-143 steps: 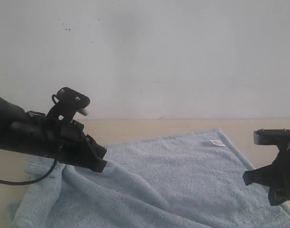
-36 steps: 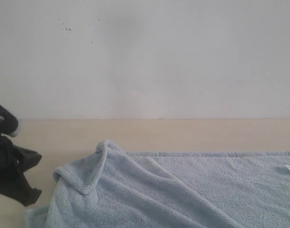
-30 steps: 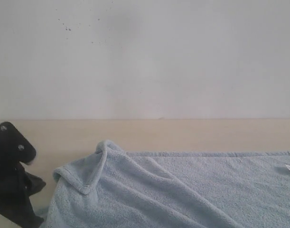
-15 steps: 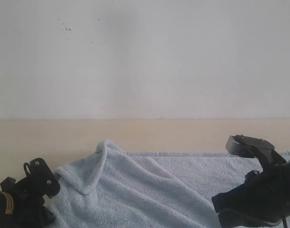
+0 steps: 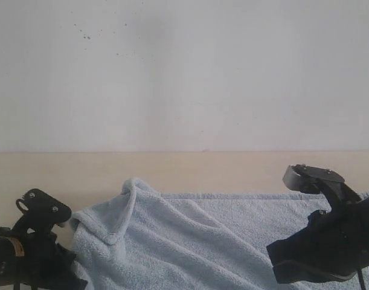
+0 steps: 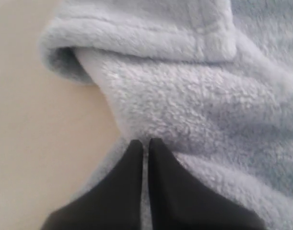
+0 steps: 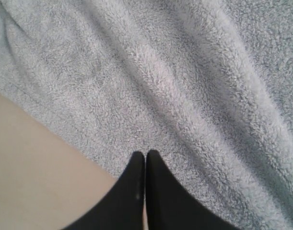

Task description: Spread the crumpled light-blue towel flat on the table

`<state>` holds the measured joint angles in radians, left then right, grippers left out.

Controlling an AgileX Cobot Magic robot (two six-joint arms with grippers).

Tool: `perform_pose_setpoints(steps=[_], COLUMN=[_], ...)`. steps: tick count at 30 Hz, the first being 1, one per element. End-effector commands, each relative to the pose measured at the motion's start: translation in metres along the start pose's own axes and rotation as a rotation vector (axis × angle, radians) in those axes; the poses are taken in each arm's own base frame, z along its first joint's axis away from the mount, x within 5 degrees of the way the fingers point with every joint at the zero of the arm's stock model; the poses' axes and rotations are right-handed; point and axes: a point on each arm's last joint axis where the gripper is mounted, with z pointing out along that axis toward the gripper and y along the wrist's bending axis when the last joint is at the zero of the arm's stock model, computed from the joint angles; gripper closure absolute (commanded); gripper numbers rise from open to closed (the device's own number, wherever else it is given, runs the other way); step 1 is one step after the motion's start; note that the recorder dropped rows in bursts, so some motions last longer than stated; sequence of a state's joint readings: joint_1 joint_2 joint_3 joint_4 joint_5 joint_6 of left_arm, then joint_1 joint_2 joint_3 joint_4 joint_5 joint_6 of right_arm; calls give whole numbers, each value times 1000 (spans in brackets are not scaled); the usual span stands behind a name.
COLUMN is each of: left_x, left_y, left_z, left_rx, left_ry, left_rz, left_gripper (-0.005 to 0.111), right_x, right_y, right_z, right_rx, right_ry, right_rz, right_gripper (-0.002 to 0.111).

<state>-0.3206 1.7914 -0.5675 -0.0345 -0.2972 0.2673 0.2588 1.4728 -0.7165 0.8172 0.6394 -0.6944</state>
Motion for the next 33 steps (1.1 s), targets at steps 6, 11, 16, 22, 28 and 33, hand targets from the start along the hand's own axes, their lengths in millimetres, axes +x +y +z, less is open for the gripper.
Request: perform_pose_setpoints(steps=[6, 11, 16, 22, 28, 33], left_x=[14, 20, 26, 32, 40, 51], left_y=[7, 4, 0, -3, -7, -11], left_z=[-16, -15, -15, -15, -16, -19], left_rx=[-118, -91, -57, -31, 2, 42], left_ry=[-115, -46, 27, 99, 195, 317], left_rz=[-184, -182, -155, -157, -164, -187], left_gripper=[103, 103, 103, 103, 103, 103], right_x=[-2, -2, -1, 1, 2, 2], right_y=[2, 3, 4, 6, 8, 9], right_z=[-3, -3, -3, -3, -3, -3], right_rx=[-10, -14, -23, -44, -66, -78], right_ry=[-11, -6, 1, 25, 32, 29], right_rz=[-4, -1, 2, 3, 19, 32], right_gripper=[109, 109, 109, 109, 109, 109])
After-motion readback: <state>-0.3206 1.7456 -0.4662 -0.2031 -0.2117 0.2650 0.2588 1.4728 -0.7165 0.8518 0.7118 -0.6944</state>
